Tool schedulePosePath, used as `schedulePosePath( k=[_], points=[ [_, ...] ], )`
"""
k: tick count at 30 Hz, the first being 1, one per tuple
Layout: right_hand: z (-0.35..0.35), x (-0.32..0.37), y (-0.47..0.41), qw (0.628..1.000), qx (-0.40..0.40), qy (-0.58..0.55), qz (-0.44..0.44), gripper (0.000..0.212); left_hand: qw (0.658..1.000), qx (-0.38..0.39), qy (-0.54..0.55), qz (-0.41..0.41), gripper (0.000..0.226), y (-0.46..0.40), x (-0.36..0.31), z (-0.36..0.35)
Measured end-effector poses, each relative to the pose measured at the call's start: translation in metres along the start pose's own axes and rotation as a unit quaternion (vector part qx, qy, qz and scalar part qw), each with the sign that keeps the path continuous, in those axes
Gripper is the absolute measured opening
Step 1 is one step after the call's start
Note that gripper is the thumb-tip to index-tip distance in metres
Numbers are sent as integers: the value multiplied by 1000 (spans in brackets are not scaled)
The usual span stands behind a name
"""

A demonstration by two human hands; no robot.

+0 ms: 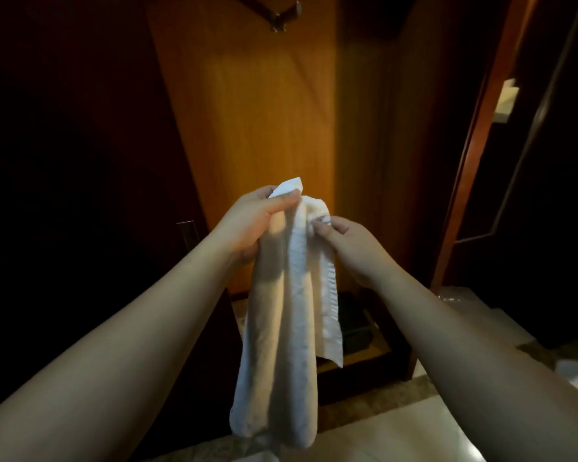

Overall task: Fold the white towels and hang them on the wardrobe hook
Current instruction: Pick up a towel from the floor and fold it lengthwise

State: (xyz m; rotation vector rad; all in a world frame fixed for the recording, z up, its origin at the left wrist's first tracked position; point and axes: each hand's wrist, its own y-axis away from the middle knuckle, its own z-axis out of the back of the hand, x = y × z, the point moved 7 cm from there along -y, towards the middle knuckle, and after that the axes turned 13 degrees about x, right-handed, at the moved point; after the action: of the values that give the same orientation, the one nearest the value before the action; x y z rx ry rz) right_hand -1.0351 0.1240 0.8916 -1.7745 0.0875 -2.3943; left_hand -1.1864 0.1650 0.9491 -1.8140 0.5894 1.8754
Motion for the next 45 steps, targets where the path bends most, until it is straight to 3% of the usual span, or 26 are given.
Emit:
schedulePosePath(
  k=[2, 4, 9, 14, 19, 25, 29, 34, 39, 42, 45],
  points=[
    [4, 5, -3, 999, -1, -41, 11, 41, 1000, -25, 12, -11, 22, 6, -6, 9],
    [7, 13, -4, 999, 3, -39, 29, 32, 996, -68, 20, -47, 17, 11, -17, 19],
    [20, 29, -4, 984, 47, 167, 50, 14, 980, -163, -48, -104, 18, 28, -40, 36],
    [54, -32, -5, 944, 107, 306, -65, 28, 971, -201, 0, -126, 20, 37, -53, 44],
    [109, -89, 18, 937, 67, 303, -157, 32, 970, -213, 14, -117, 20, 37, -53, 44],
    [141, -122, 33, 933, 5, 312, -177, 21, 964, -241, -1, -117, 10, 32, -50, 24],
    [161, -145, 47, 947, -46, 251, -198, 16, 954, -270, -36, -125, 10, 33, -54, 24],
    [176, -157, 60, 969, -104, 98, -200, 23, 916, -308, -216, -137, 12, 33, -55, 18],
    [167, -147, 67, 981, -57, -54, -176, 31, 917, -327, -204, -106, 13, 30, -34, 22],
    [149, -128, 68, 978, -16, -168, -123, 23, 928, -322, -160, -96, 8, 29, -15, 14],
    [127, -106, 71, 975, 22, -205, -86, 25, 943, -302, -110, -89, 10, 29, 5, -1]
  ],
)
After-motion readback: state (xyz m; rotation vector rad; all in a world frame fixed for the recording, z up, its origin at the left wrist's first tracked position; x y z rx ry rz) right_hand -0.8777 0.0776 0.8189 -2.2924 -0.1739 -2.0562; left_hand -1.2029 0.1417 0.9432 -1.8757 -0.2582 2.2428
